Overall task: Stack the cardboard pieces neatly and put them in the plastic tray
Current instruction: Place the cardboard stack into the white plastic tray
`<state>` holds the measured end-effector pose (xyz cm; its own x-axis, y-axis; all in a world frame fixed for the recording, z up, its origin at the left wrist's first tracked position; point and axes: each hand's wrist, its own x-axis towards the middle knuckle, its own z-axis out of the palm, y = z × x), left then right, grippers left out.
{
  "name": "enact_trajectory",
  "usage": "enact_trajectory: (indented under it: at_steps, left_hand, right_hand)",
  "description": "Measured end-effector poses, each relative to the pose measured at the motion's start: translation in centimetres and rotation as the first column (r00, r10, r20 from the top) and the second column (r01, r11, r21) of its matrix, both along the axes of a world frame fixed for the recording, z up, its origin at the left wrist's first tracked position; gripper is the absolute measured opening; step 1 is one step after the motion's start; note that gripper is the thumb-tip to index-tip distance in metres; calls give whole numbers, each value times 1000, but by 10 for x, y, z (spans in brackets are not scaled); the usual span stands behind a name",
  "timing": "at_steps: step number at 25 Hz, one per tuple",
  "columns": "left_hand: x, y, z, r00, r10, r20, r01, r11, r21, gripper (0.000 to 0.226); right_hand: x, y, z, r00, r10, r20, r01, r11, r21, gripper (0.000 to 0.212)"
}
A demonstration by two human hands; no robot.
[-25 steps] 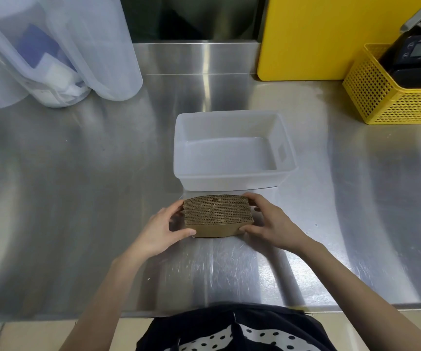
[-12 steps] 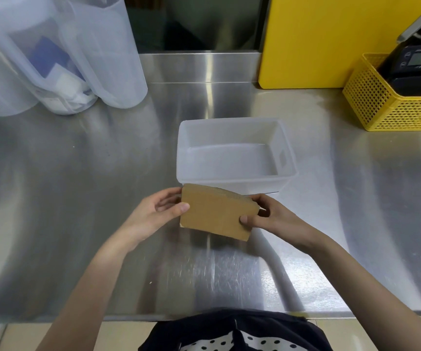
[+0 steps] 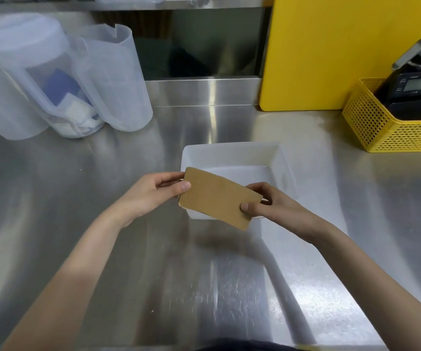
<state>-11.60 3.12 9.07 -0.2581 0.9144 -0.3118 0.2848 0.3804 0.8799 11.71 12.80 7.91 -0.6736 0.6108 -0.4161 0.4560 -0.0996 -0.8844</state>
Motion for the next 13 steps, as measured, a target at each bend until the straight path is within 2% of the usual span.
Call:
enact_trajectory:
  at_steps: [7, 11, 13]
  left_hand:
    - [-15, 54, 24, 968, -182, -175, 175, 983, -53, 33]
    - [-22, 94, 23, 901, -328, -284, 286, 941, -180, 35]
    - [-27, 110, 18, 863, -405, -303, 340, 908, -247, 34]
  right_hand:
    - [-22, 32, 2, 992, 37, 121, -39, 999, 20, 50]
    - [-37, 49, -8, 967, 79, 242, -85, 996, 14, 57]
    - [-43, 56, -13, 958, 125, 256, -125, 992, -20, 45]
